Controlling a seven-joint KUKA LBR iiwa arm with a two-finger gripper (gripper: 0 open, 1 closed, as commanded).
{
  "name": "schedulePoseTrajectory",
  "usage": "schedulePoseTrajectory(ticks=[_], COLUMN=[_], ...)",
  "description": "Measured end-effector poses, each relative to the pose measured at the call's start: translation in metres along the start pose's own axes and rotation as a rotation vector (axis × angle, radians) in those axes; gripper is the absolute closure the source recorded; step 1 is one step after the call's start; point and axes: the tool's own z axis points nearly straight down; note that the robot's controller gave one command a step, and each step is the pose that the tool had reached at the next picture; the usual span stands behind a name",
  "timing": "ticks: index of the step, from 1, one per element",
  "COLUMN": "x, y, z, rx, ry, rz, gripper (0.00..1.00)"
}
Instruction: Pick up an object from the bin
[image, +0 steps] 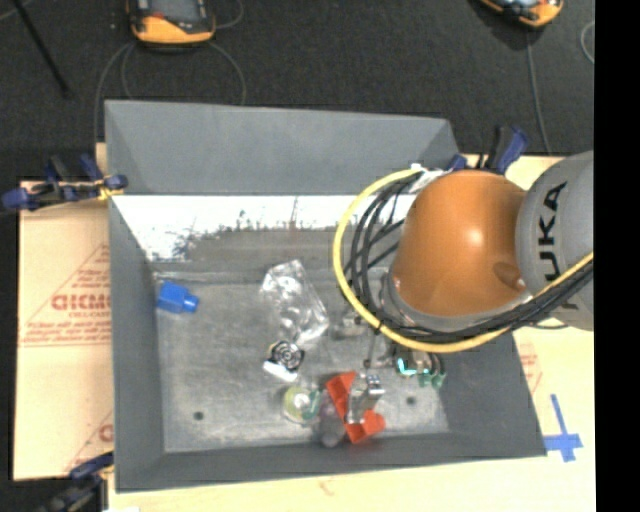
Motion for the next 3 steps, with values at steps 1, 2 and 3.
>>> schedulePoseTrajectory(ticks=[1,2,3], x=[-0.01,-0.008,-0.003], y=[-0.044,-0.069,-0.034], z=[0.161,0.133,0.116], rx=[-0.004,-0.001,-0.006], ry=[-0.021,-0.01,-0.014], rz=[0.194,0.573,0.854], gripper=[0.0,0.0,0.0])
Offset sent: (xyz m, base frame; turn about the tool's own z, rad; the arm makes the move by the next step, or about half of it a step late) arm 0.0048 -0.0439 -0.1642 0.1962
